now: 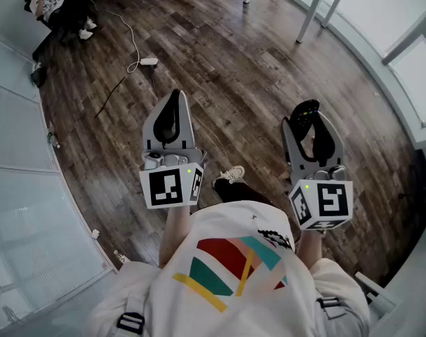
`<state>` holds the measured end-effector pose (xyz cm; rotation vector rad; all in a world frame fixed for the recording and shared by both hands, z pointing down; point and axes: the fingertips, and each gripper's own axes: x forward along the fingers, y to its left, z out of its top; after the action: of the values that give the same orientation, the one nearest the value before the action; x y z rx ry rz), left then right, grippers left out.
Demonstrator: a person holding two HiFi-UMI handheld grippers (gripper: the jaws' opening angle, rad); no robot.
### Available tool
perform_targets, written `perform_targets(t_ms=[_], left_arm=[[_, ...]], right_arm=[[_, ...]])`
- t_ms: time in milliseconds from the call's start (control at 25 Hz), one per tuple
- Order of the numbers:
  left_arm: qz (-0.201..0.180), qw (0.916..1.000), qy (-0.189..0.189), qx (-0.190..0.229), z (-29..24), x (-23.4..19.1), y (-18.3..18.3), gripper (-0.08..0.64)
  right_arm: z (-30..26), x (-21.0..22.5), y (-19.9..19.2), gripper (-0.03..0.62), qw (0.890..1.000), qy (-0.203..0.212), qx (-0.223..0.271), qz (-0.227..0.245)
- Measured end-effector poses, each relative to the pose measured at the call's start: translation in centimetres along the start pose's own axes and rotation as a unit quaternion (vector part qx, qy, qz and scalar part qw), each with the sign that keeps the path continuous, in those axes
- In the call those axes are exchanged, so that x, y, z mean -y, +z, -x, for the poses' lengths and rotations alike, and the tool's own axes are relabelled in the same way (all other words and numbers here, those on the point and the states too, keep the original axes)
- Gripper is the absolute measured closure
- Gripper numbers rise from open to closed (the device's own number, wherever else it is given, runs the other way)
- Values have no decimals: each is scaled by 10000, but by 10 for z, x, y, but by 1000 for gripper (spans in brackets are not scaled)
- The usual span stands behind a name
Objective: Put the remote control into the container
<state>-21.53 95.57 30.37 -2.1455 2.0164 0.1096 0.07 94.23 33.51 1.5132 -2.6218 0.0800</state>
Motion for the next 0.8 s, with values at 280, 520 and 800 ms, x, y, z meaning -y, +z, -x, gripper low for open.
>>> perform_targets(t_ms=[280,520,800], left_arm=[[-2,10000,46,-74,14,-11,8,557],[-60,9997,238,-46,36,-23,12,557],[47,9993,361,98,45,-22,15,557]], right_arm=[[-14,-7,-10,344,9996,166,-155,-165],[-15,-33,-5,344,9988,438,-89,174],[-2,-33,10,344,9980,548,157,261]])
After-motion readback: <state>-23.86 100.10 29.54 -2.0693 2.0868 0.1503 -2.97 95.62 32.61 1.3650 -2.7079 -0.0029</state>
